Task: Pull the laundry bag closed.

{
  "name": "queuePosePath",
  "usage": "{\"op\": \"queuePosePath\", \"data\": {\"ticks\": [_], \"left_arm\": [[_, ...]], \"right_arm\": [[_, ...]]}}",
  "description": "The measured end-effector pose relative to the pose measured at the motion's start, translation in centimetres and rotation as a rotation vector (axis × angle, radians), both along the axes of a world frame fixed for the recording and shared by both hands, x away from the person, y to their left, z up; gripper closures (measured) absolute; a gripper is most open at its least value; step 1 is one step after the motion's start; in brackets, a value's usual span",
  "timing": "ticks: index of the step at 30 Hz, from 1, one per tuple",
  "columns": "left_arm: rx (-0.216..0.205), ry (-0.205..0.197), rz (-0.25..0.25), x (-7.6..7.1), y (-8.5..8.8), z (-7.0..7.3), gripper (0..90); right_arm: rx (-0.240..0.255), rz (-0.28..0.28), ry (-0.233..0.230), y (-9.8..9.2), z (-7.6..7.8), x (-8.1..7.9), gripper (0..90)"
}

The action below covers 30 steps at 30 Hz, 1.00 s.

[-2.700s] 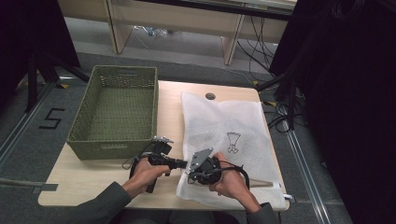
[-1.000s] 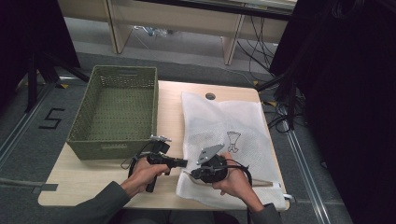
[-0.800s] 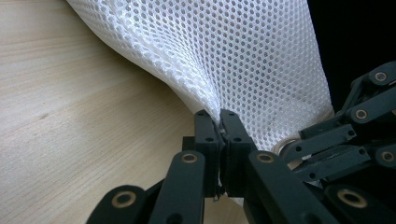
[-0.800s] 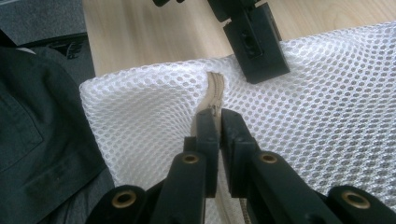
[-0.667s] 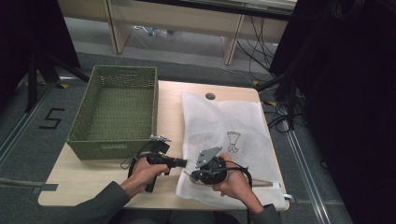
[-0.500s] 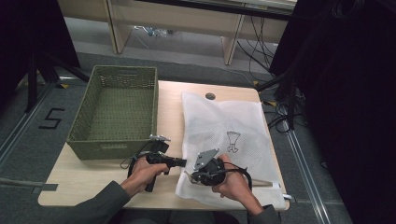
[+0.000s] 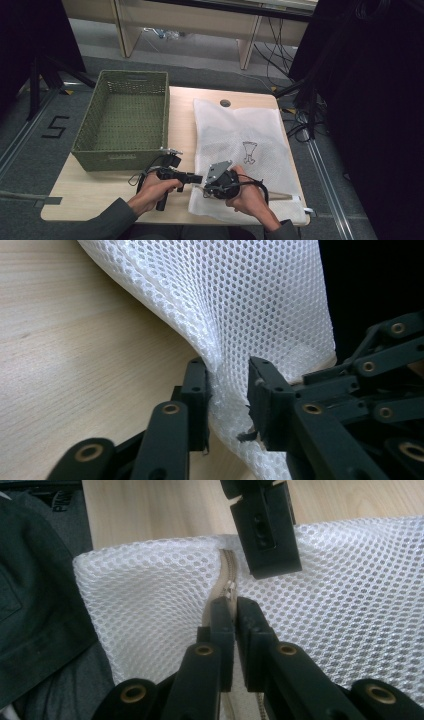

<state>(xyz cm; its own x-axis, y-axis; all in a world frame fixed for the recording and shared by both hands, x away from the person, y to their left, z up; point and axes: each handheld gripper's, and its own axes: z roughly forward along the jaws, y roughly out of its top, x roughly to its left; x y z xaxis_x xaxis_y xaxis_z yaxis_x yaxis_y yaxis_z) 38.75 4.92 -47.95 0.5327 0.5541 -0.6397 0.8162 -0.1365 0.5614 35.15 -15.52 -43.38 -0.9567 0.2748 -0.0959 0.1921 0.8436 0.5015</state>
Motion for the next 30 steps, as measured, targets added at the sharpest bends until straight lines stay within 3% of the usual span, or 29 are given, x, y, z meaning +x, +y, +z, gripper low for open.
{"op": "queuePosePath", "data": {"ticks": [5,9,14,22,30], "left_arm": [[-0.028,0.037,0.019,-0.15,0.16,-0.25,75.1],[-0.014,0.009,0.039,-0.23,0.25,-0.09,83.4],[0.047,-0.071,0.023,0.12,-0.09,0.10,87.2],[0.049,-0.077,0.023,0.47,0.38,0.16,87.7],[0.045,-0.078,0.022,0.61,0.35,0.14,87.7]], "right_arm": [[-0.004,-0.004,-0.009,-0.03,0.08,0.03,87.6],[-0.002,0.000,-0.006,-0.03,0.05,0.04,87.6],[-0.021,0.002,0.000,0.13,-0.05,-0.01,87.6],[-0.017,-0.006,-0.017,0.10,0.18,-0.15,87.7],[-0.044,0.004,-0.032,0.18,0.38,-0.41,87.7]]}}
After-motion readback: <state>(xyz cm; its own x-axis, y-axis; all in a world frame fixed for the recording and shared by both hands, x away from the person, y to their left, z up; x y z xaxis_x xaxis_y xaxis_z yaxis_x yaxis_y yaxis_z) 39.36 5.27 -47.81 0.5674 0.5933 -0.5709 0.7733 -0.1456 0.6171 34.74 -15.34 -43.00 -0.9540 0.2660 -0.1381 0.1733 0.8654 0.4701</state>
